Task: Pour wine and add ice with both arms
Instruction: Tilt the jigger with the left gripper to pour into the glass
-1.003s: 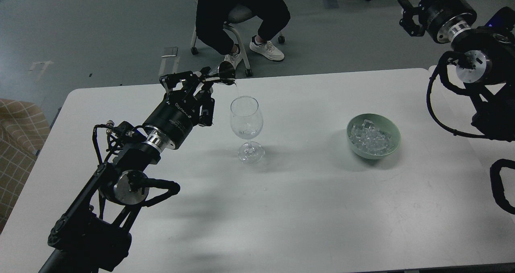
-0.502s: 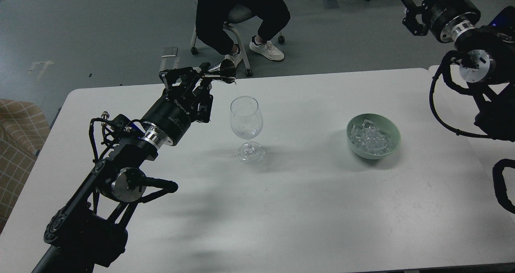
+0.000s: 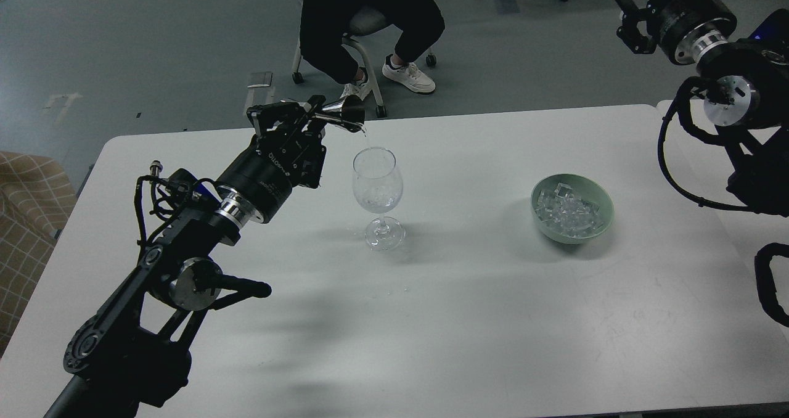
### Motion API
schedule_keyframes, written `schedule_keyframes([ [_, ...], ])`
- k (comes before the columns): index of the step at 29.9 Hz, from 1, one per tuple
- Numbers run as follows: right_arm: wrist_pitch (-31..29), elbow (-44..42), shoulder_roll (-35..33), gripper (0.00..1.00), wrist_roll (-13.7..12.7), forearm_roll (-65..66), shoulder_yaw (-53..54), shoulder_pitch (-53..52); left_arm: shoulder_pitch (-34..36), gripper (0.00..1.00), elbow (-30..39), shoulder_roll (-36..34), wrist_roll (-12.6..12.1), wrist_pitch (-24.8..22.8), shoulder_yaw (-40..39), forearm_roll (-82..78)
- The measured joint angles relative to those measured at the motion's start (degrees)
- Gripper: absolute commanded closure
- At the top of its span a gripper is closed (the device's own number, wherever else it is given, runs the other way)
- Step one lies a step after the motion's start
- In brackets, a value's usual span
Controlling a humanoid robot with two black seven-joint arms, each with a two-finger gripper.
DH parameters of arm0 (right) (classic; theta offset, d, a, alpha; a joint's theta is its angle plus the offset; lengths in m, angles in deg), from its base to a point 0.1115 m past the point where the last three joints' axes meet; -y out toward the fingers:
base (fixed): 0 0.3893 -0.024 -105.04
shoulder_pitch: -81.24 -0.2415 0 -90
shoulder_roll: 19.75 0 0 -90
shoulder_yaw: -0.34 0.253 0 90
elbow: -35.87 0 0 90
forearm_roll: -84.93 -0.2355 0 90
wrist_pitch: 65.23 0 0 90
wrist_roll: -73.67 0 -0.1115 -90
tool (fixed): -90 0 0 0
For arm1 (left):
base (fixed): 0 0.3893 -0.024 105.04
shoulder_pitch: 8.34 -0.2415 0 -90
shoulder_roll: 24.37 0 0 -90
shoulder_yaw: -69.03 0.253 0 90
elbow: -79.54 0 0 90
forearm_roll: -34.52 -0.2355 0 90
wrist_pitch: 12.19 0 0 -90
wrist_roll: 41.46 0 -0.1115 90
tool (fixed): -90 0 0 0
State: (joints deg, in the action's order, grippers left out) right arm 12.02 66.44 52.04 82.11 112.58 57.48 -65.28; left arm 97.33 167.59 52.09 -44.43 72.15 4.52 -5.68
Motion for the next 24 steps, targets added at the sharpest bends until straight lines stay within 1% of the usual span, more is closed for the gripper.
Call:
schedule_keyframes([
  [24,-0.09,-0.15,-0.4,0.0,0.09,-0.04,0.07,0.0,2.23,1.0,0.08,-1.64,0.0,-1.79,-0.09,-6.47],
])
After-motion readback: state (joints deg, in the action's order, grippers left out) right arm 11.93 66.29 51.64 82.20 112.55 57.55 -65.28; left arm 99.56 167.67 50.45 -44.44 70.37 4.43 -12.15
